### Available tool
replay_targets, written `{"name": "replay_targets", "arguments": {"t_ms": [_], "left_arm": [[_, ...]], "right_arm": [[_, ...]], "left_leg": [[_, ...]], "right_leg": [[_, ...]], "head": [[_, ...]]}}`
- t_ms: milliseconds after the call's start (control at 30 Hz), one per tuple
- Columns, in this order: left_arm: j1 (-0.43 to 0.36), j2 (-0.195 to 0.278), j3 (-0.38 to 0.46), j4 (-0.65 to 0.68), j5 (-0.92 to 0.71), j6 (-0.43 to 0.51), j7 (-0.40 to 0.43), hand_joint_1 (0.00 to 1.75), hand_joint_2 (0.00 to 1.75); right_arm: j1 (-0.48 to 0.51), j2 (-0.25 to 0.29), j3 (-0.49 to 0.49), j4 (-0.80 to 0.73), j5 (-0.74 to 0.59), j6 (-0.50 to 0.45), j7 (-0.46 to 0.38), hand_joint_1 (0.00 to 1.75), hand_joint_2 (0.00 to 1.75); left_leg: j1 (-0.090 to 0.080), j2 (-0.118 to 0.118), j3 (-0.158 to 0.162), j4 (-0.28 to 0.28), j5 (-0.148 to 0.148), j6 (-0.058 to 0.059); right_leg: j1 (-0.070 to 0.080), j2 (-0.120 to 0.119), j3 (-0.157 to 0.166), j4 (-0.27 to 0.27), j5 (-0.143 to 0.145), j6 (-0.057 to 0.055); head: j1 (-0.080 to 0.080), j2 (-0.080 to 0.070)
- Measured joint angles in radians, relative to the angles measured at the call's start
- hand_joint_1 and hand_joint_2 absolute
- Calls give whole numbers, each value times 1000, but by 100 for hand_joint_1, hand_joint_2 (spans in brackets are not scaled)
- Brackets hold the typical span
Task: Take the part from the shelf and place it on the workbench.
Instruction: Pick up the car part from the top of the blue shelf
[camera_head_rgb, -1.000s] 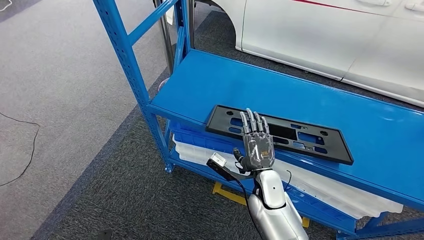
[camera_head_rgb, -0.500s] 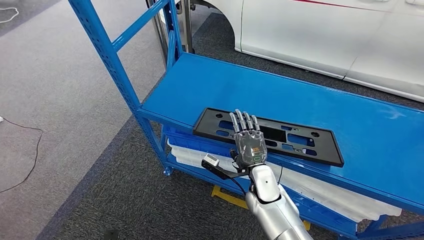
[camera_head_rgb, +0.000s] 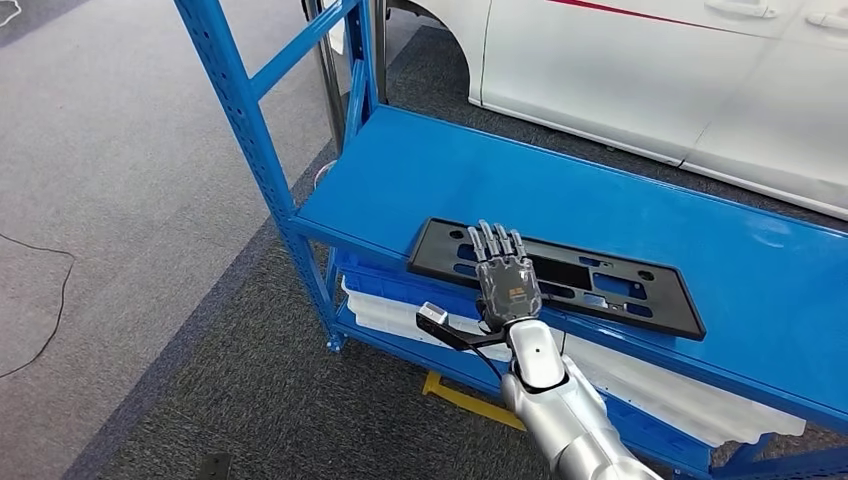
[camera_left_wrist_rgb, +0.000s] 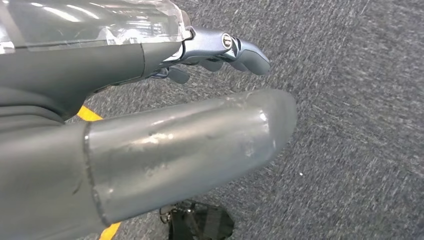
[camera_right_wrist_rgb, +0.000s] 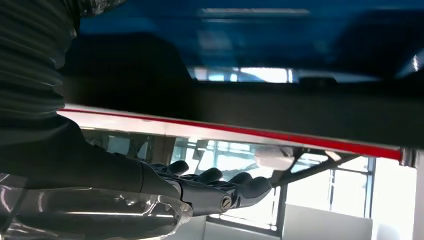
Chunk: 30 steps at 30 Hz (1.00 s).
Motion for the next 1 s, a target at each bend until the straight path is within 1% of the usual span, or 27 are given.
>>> {"name": "replay_targets", "arguments": {"t_ms": [33,67,100,133,167,200,233,300,333,367,400,433,467,500,533,567,633,667,700,733,767,800,833,867,900,967,1000], "left_arm": [[0,0,0,0,-2,0,0,0,0],[0,-1,0,0,-3,0,0,0,0],[0,-2,0,0,-4,0,0,0,0],[0,-3,0,0,-5,0,0,0,0],[-1,-3,1,0,-5,1,0,0,0],[-2,-3,2,0,-5,1,0,0,0],[-3,-3,3,0,-4,2,0,0,0],[-4,-3,4,0,-3,2,0,0,0],[-5,-3,4,0,-3,2,0,0,0],[-4,-3,4,0,-2,2,0,0,0],[-4,-3,4,0,-2,2,0,0,0],[-4,-3,5,0,-2,2,0,0,0],[-2,-4,5,0,-2,2,0,0,0],[0,-4,5,0,-1,2,0,0,0],[2,-3,7,0,0,2,1,0,0],[4,-3,8,0,2,2,1,0,0],[5,-2,11,0,3,1,2,0,0],[5,-3,12,0,4,1,2,0,0],[6,-3,13,0,4,0,2,0,0],[7,-3,14,0,5,-2,2,0,0],[9,-3,15,0,5,-3,2,0,0],[11,-3,17,0,6,-4,1,0,0],[12,-3,19,0,6,-5,0,0,0],[12,-3,21,0,6,-6,-2,0,0],[12,-2,23,0,6,-7,-4,0,0],[13,-2,29,0,6,-12,-7,0,0],[14,-2,32,0,6,-14,-7,0,0]], "right_arm": [[-5,-7,-3,10,-3,0,1,0,175],[-13,-15,-6,20,-6,0,2,0,175],[-24,-23,-10,30,-9,0,1,0,175],[-34,-31,-13,40,-14,-1,-1,0,175],[-42,-37,-17,48,-20,-2,-5,0,175],[-47,-41,-20,54,-27,-3,-10,0,175],[-49,-43,-24,59,-34,-4,-15,0,175],[-53,-45,-29,66,-41,-4,-22,0,175],[-54,-45,-31,69,-42,-4,-24,0,175],[-55,-45,-31,73,-43,-4,-25,0,175],[-56,-45,-33,76,-43,-4,-25,0,175],[-57,-45,-35,79,-44,-4,-25,0,175],[-58,-46,-38,82,-47,-4,-25,0,175],[-59,-47,-41,85,-52,-4,-25,0,175],[-60,-49,-45,87,-60,-5,-26,0,175],[-61,-52,-50,89,-68,-5,-28,0,175],[-65,-59,-59,90,-82,-5,-33,0,175],[-67,-64,-64,90,-89,-5,-35,0,175],[-68,-70,-68,90,-97,-6,-38,0,175],[-69,-76,-74,90,-106,-6,-42,0,175],[-69,-83,-80,90,-115,-7,-46,0,175],[-69,-90,-86,90,-126,-7,-51,0,175],[-68,-97,-92,89,-137,-8,-58,0,175],[-68,-104,-99,89,-151,-8,-68,0,175],[-67,-111,-107,88,-169,-7,-80,0,175],[-61,-120,-129,83,-217,-5,-115,0,175],[-56,-123,-140,77,-247,-2,-136,0,175]], "left_leg": [[0,-1,0,1,-1,0],[0,-1,0,4,-2,-1],[0,-2,1,6,-4,-2],[-2,-2,0,10,-7,-5],[-3,-2,-1,13,-9,-9],[-5,-3,-2,14,-11,-13],[-7,-3,-3,13,-10,-18],[-6,-5,-2,11,-10,-28],[-6,-5,-6,21,-19,-33],[-5,-4,-19,50,-40,-37],[-3,-4,-42,100,-70,-40],[-2,-3,-71,164,-105,-44],[0,-3,-99,229,-134,-48],[3,-3,-117,273,-148,-52],[6,-2,-117,281,-143,-56],[10,-2,-97,252,-122,-60],[19,-3,-26,125,-69,-69],[20,-6,2,73,-54,-67],[20,-8,17,43,-49,-63],[18,-11,21,33,-50,-55],[15,-12,18,34,-47,-44],[14,-11,16,33,-43,-35],[13,-10,15,31,-38,-27],[13,-9,13,29,-34,-19],[12,-8,11,28,-31,-12],[5,-7,7,28,-29,-5],[1,-7,6,28,-29,-3]], "right_leg": [[-1,0,-3,0,15,1],[-3,0,13,-40,48,1],[-4,-1,42,-106,87,-1],[-3,-1,73,-173,115,-4],[-1,-2,96,-225,132,-8],[1,-2,109,-253,137,-11],[4,-2,111,-261,132,-14],[2,-5,115,-268,136,-25],[-1,-8,118,-274,139,-32],[-4,-12,121,-280,143,-38],[-6,-17,123,-284,145,-43],[-6,-20,122,-285,146,-45],[-6,-24,120,-285,147,-45],[-7,-26,118,-284,148,-44],[-8,-27,117,-282,149,-42],[-11,-27,115,-279,149,-39],[-16,-27,109,-266,147,-26],[-15,-25,105,-258,145,-17],[-14,-24,101,-253,145,-8],[-13,-22,97,-251,147,1],[-14,-20,96,-254,151,8],[-17,-19,96,-257,154,15],[-20,-17,93,-251,149,20],[-21,-17,83,-229,133,23],[-22,-16,63,-186,106,24],[-18,-15,5,-62,44,22],[-15,-15,-19,-12,28,20]], "head": [[0,0],[0,0],[0,0],[0,0],[0,0],[0,0],[-1,0],[-1,0],[-1,0],[-1,0],[-1,0],[-1,0],[-1,0],[-1,0],[-1,0],[-1,0],[-1,0],[-1,0],[0,0],[0,0],[0,0],[0,0],[0,0],[0,0],[1,0],[1,0],[1,0]]}}
